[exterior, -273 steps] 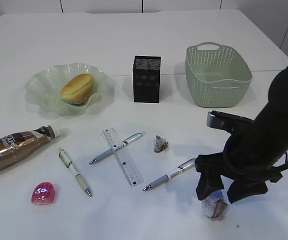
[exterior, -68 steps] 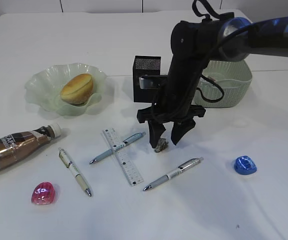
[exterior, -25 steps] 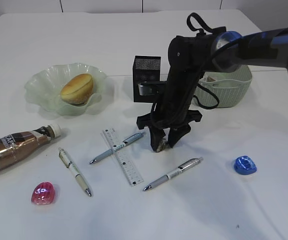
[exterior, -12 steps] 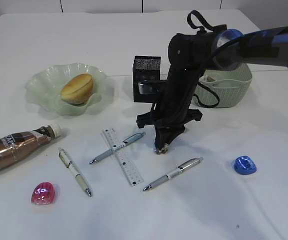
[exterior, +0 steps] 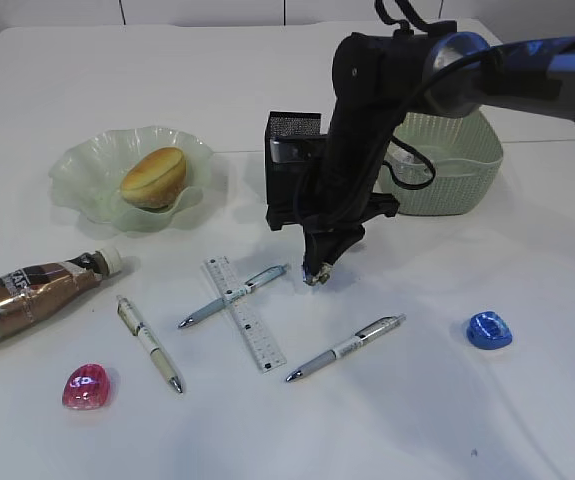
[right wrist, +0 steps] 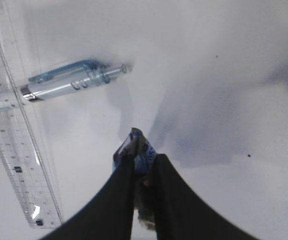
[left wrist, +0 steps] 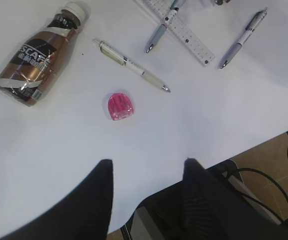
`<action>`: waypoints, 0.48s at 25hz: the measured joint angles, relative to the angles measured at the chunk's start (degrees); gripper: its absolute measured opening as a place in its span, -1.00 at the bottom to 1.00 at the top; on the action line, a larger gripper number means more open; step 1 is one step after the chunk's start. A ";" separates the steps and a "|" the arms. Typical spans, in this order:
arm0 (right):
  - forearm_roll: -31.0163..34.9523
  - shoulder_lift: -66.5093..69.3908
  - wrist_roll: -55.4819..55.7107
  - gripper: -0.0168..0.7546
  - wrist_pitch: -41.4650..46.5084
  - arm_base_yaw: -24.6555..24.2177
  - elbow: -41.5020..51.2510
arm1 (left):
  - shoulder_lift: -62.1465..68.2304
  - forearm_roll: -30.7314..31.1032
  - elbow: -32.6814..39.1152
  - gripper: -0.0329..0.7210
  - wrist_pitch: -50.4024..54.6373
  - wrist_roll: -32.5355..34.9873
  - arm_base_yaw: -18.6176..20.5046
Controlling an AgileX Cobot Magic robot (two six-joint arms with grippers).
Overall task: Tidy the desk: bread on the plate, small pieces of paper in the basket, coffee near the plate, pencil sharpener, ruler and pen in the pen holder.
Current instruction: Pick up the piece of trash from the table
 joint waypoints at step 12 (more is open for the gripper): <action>-4.63 -6.05 0.12 -0.68 0.79 0.00 -4.46 | 0.00 0.58 0.00 -0.06 0.00 0.00 0.00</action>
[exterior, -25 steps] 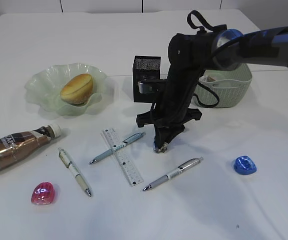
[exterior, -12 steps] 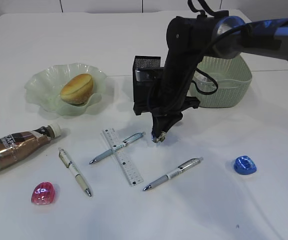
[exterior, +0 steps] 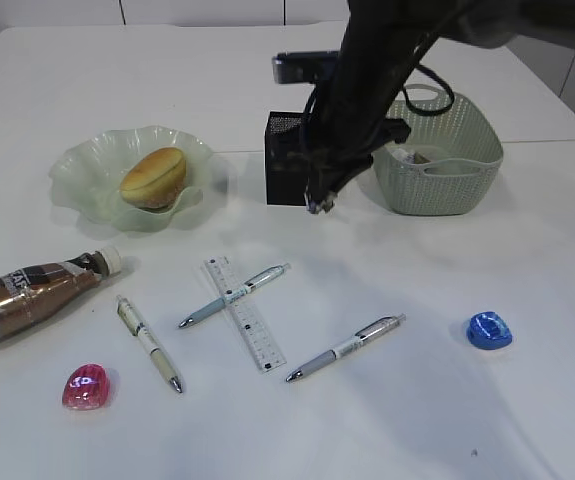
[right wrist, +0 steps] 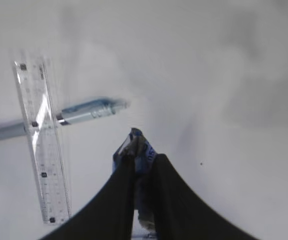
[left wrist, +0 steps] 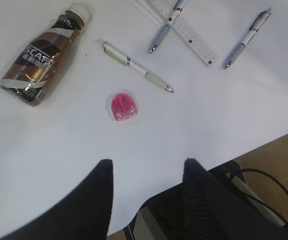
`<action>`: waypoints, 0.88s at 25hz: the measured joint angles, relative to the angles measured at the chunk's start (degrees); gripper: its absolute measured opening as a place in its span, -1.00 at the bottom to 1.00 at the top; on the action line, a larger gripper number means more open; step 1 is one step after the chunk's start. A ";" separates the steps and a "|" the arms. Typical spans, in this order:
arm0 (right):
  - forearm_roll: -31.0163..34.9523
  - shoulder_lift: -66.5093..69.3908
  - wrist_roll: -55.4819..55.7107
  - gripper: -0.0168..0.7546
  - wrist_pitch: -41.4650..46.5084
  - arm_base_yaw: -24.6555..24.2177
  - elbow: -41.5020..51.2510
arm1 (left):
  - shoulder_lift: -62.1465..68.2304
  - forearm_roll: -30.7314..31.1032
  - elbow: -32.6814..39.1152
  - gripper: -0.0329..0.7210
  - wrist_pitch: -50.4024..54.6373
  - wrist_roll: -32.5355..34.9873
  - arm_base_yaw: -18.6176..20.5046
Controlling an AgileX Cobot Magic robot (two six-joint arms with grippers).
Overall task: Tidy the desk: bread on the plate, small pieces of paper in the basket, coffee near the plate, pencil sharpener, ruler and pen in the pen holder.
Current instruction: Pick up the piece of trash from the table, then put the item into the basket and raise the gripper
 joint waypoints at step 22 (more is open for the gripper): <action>-9.80 -0.49 5.66 -0.67 1.65 -14.61 -18.59 | 0.00 0.13 0.00 -0.06 0.00 0.00 0.00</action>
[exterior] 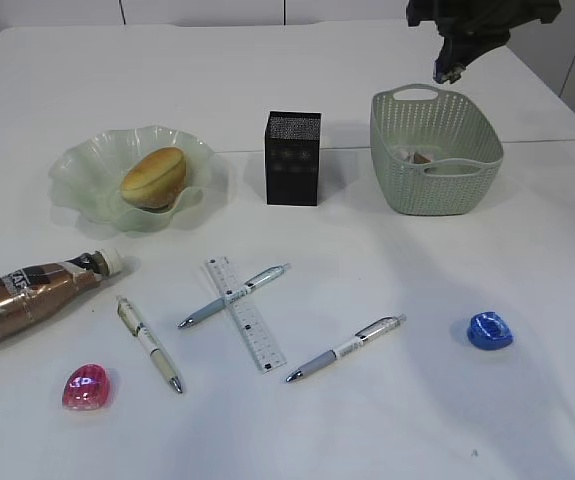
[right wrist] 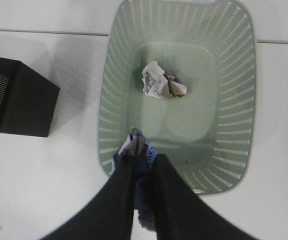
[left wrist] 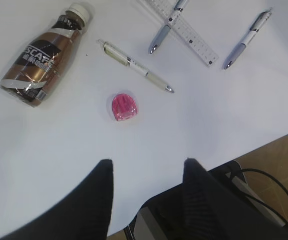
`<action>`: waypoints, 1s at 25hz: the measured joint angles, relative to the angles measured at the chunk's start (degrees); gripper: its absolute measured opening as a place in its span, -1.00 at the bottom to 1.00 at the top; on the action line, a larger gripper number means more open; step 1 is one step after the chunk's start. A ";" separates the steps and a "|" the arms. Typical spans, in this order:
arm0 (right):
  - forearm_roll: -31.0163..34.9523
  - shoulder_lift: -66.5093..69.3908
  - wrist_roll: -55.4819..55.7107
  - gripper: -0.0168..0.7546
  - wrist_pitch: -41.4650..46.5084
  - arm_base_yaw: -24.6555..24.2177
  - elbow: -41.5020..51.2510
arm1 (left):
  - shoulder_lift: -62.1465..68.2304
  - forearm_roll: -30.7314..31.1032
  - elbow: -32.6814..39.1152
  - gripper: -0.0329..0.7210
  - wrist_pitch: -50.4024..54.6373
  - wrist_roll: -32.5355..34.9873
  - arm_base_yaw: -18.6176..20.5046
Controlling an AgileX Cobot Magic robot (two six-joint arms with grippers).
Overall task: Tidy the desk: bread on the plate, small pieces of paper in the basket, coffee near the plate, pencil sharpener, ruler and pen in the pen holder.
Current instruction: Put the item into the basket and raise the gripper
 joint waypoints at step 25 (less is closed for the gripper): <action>-0.69 10.37 0.13 -0.65 -6.05 -2.47 -0.09 | 0.00 0.13 0.00 -0.06 0.00 -0.97 0.00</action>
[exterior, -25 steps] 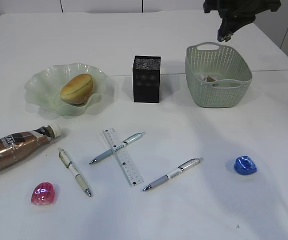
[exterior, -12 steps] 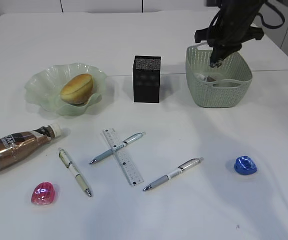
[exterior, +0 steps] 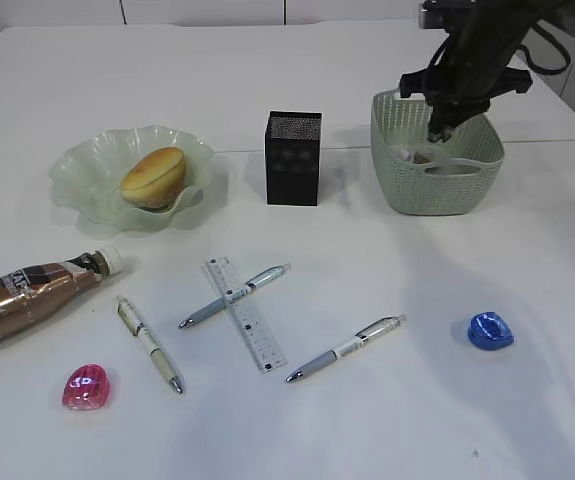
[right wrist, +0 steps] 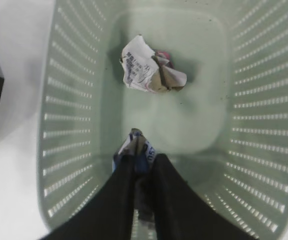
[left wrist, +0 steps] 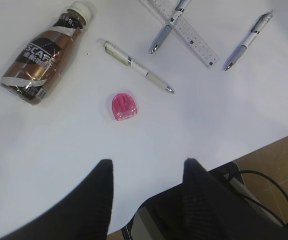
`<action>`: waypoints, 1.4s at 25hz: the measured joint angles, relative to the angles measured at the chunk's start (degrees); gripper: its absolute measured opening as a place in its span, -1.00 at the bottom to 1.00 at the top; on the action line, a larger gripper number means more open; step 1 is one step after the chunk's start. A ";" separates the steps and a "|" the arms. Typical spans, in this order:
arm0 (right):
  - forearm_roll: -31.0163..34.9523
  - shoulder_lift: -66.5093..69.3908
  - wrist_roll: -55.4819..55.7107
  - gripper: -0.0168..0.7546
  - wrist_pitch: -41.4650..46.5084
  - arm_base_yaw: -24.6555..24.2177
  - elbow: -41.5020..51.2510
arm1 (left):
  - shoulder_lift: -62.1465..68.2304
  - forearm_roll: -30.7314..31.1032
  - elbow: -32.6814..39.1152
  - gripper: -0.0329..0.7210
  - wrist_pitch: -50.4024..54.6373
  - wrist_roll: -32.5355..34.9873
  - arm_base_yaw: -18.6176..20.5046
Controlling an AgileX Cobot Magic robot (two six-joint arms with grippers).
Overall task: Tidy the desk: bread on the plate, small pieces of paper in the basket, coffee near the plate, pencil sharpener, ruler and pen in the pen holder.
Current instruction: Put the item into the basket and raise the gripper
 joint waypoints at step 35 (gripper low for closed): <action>3.55 -9.99 0.00 0.20 5.93 -2.24 -0.56 | 4.84 12.29 0.00 0.40 0.00 1.49 0.00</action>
